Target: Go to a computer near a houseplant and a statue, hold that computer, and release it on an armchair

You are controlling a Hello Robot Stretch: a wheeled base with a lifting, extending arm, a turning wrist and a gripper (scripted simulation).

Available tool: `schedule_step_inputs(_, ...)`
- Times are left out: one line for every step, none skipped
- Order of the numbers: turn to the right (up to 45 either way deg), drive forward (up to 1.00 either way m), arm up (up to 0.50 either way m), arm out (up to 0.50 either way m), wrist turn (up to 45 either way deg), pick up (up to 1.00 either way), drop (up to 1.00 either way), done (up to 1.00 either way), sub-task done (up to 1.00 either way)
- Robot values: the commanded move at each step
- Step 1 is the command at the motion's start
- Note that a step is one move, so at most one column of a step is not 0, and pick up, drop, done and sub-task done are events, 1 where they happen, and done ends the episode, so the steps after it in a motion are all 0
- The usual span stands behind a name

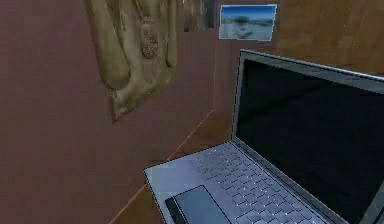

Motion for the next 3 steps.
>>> schedule_step_inputs(-3.0,0.00,0.00,0.00,0.0,0.00,0.00,0.00,0.00)
schedule_step_inputs(0.0,1.00,0.00,0.00,0.0,0.00,0.00,0.00,0.00)
schedule_step_inputs(0.0,0.25,0.00,0.00,0.0,0.00,0.00,0.00,0.00)
